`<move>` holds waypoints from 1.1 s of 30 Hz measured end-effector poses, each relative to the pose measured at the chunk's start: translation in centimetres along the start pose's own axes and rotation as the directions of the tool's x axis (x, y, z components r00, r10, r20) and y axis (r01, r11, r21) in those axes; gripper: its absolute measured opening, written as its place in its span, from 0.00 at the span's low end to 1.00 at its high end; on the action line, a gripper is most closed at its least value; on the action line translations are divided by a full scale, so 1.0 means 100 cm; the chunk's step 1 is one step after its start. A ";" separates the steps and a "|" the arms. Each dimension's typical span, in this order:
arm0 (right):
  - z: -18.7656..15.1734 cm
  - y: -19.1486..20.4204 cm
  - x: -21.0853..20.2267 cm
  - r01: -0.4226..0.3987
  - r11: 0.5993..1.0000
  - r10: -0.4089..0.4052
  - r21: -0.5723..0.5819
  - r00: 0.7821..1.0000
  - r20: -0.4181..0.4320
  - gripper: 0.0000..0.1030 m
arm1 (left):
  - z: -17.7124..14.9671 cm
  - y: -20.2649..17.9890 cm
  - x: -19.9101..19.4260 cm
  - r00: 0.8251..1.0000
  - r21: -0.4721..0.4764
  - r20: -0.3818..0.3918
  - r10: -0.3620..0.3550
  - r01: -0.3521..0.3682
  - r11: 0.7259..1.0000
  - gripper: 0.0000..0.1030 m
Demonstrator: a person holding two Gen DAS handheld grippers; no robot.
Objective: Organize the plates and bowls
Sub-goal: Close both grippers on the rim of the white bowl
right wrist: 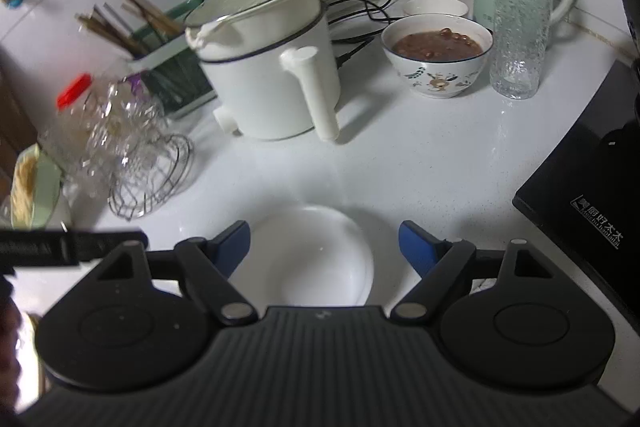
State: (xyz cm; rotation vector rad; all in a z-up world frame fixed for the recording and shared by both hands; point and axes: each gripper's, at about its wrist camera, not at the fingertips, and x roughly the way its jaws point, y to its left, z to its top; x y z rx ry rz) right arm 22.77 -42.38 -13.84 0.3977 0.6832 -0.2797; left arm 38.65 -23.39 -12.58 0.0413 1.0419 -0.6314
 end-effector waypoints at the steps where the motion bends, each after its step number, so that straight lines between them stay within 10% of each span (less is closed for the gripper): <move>1: 0.001 -0.003 0.001 -0.005 1.000 0.005 0.010 1.000 0.006 0.80 | -0.001 0.000 0.003 1.000 0.000 -0.007 0.000 0.000 1.000 0.76; 13: -0.005 -0.036 0.028 -0.059 0.980 0.070 0.190 0.996 -0.050 0.80 | -0.003 -0.008 0.054 0.988 -0.014 -0.112 -0.103 0.102 0.995 0.74; 26: -0.010 -0.037 0.057 -0.034 0.980 0.067 0.199 0.984 -0.166 0.43 | -0.003 -0.033 0.084 0.976 0.014 -0.157 -0.153 0.157 0.988 0.27; 33: -0.013 -0.036 0.064 -0.023 0.984 0.061 0.177 0.976 -0.209 0.21 | -0.006 -0.034 0.086 0.979 0.001 -0.150 -0.137 0.139 0.990 0.23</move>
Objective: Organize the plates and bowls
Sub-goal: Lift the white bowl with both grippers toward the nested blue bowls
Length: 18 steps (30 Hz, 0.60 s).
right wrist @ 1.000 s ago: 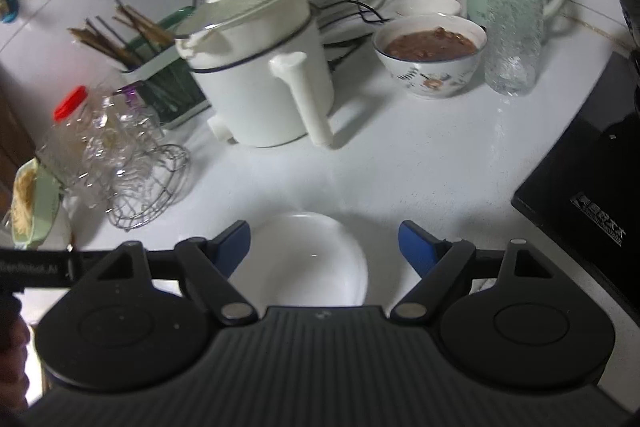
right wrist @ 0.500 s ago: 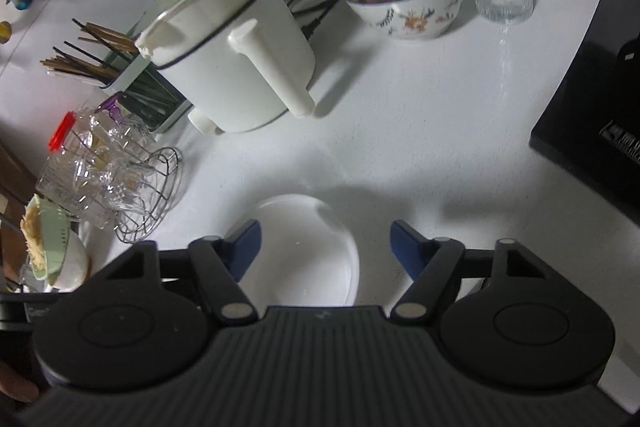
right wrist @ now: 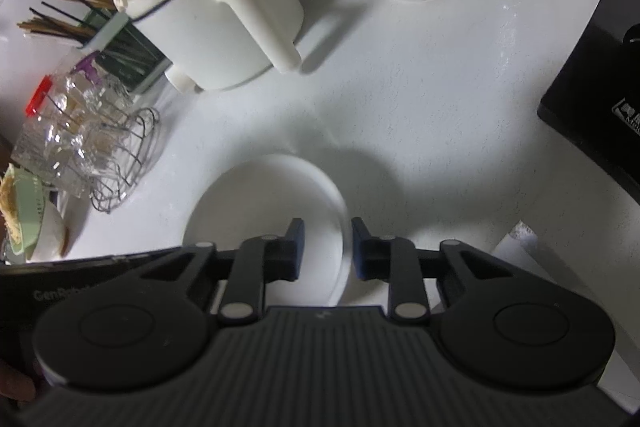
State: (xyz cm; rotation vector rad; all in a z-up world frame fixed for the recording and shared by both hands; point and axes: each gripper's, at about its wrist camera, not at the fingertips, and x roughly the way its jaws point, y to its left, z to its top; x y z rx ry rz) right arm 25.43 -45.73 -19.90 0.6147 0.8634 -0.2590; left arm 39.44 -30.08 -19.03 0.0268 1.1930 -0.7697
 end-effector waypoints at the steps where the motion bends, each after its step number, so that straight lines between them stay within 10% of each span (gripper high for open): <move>1: 0.000 0.000 0.001 0.007 1.000 -0.007 -0.002 1.000 -0.004 0.20 | 0.000 -0.001 0.000 1.000 -0.004 0.002 0.002 -0.002 1.000 0.23; 18: -0.010 0.004 -0.025 -0.032 0.999 0.033 0.023 0.999 -0.015 0.16 | -0.010 -0.006 -0.036 0.998 -0.010 0.056 -0.006 0.007 1.000 0.24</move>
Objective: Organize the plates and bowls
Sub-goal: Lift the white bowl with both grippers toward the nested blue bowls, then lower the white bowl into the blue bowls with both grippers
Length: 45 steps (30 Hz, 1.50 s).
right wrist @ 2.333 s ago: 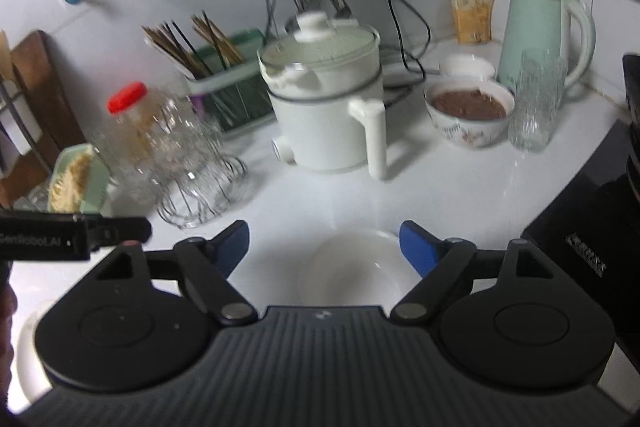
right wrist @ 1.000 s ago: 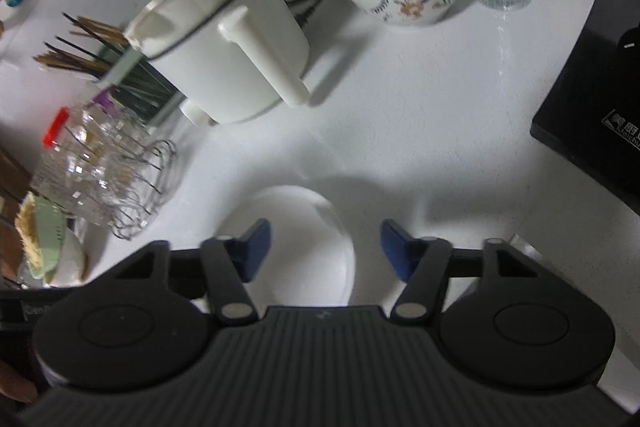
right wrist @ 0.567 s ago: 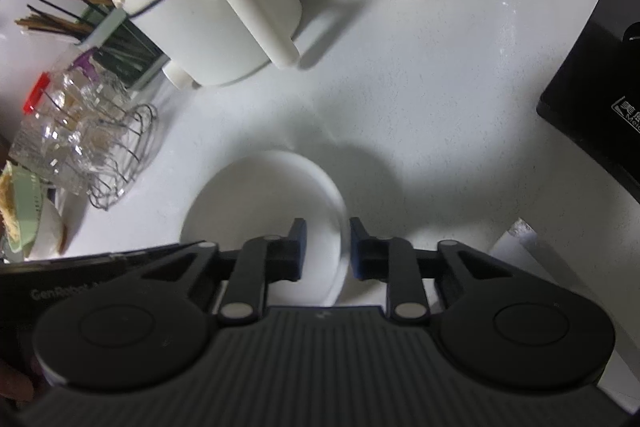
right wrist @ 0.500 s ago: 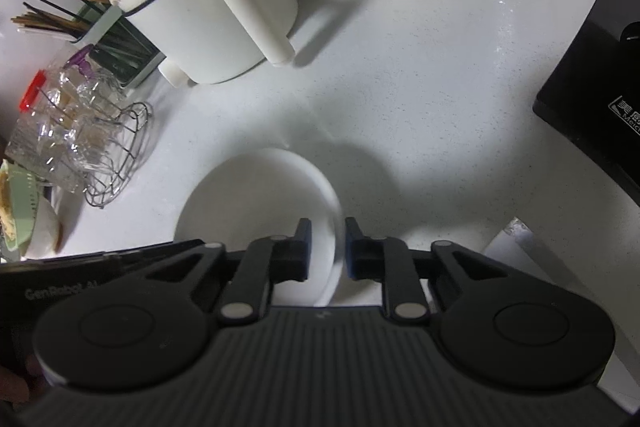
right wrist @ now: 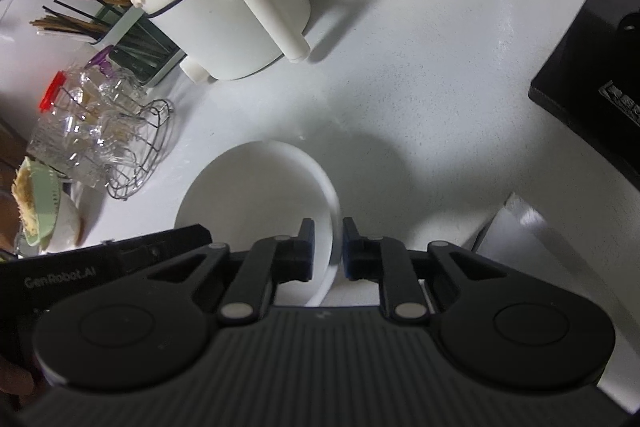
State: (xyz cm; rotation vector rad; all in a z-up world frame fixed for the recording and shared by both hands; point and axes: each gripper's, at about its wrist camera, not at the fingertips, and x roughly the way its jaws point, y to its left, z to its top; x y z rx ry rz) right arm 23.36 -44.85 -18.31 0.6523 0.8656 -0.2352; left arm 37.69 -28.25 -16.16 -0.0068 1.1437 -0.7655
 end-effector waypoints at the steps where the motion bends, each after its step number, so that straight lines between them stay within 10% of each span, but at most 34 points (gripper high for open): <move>1: -0.001 0.001 -0.003 -0.005 1.000 0.005 0.000 1.000 0.000 0.16 | -0.001 0.001 -0.004 1.000 -0.010 0.002 -0.004 0.004 1.000 0.24; 20: -0.008 0.033 -0.050 -0.094 0.994 0.095 -0.061 0.995 0.023 0.16 | -0.022 -0.004 -0.092 0.991 -0.041 0.136 -0.014 0.019 0.999 0.32; 45: -0.046 0.122 -0.056 -0.263 0.940 0.261 -0.217 0.965 -0.041 0.16 | -0.088 0.084 -0.180 0.970 -0.282 0.234 0.066 0.003 0.959 0.32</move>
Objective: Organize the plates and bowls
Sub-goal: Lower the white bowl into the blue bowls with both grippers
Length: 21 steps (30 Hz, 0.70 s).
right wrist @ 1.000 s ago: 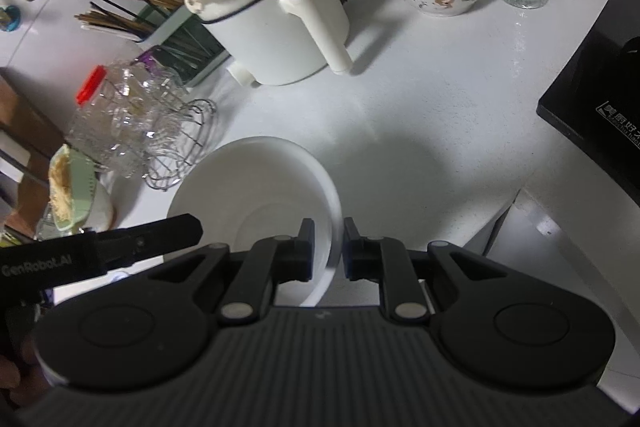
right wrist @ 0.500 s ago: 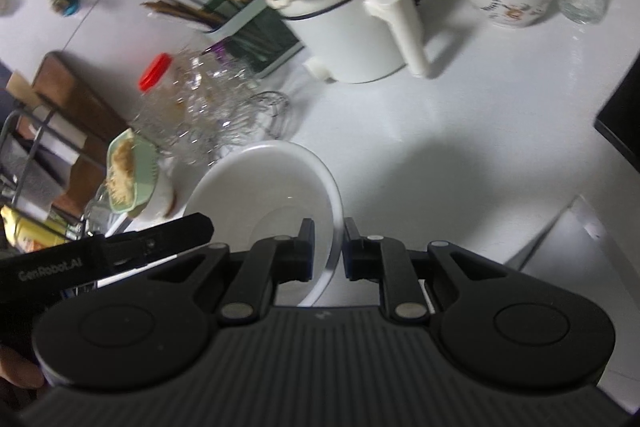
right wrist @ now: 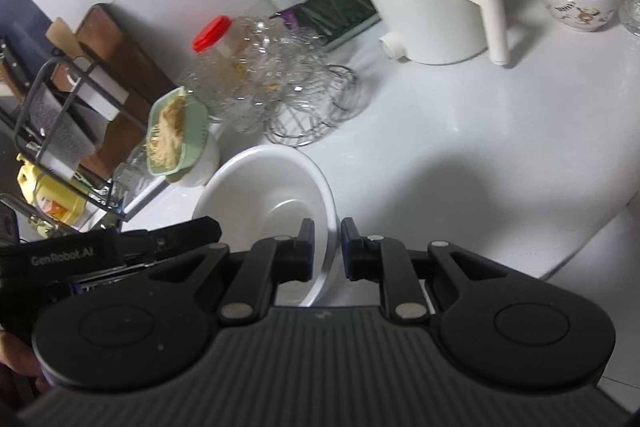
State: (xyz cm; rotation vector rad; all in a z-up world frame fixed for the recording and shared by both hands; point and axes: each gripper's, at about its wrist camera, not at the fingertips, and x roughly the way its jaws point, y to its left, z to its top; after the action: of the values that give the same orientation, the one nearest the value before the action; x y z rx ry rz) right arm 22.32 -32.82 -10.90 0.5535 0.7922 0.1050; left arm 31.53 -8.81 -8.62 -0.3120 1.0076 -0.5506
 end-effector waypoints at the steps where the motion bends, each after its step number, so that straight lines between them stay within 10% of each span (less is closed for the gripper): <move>1: -0.001 0.004 0.001 -0.005 1.000 0.005 0.000 1.000 0.002 0.16 | 0.000 0.004 -0.003 1.000 -0.005 0.000 0.004 -0.004 1.000 0.32; 21: -0.022 0.051 0.044 -0.032 0.998 0.026 -0.055 0.994 -0.110 0.16 | -0.015 0.065 -0.033 0.997 -0.127 0.053 0.064 -0.057 0.990 0.32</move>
State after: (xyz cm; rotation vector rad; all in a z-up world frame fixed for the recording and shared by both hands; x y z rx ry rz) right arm 24.44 -26.26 -12.36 0.5085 0.8852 0.1855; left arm 30.79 -1.58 -10.21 -0.4057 0.9956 -0.4221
